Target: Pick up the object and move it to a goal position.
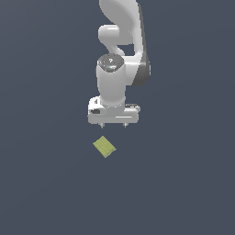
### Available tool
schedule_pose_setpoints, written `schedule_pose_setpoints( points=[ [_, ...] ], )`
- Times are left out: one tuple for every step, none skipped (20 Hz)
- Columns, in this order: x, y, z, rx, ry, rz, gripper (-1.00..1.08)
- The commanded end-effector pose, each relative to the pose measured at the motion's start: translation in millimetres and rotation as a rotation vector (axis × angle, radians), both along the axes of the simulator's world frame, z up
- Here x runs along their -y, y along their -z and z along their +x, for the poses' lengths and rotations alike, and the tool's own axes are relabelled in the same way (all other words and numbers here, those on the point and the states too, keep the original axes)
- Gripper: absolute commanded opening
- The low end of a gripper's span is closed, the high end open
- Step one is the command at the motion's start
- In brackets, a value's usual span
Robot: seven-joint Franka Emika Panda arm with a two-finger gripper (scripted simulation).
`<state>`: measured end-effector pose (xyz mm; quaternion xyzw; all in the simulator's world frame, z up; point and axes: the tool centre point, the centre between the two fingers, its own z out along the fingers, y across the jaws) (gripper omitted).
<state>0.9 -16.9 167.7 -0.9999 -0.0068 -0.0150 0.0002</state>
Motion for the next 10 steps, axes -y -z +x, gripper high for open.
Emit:
schedule_pose_setpoints(
  points=[
    [0.0, 0.0, 0.0, 0.000, 0.000, 0.000, 1.00],
    [-0.4, -0.4, 0.2, 0.001, -0.002, 0.000, 1.00],
    [-1.4, -1.4, 0.8, 0.002, -0.006, -0.001, 1.00],
    [-3.2, -3.1, 1.7, 0.005, -0.014, -0.001, 1.00],
    [-5.7, -5.6, 2.9, 0.008, -0.024, -0.003, 1.00],
    [-8.9, -8.7, 4.5, 0.013, -0.038, -0.004, 1.00],
    [-12.2, -11.9, 6.1, 0.018, -0.052, -0.006, 1.00],
    [-14.8, -14.5, 7.4, 0.022, -0.062, -0.007, 1.00],
    [-16.7, -16.4, 8.2, 0.025, -0.070, -0.008, 1.00],
    [-17.9, -17.6, 8.7, 0.026, -0.074, -0.009, 1.00]
  ],
)
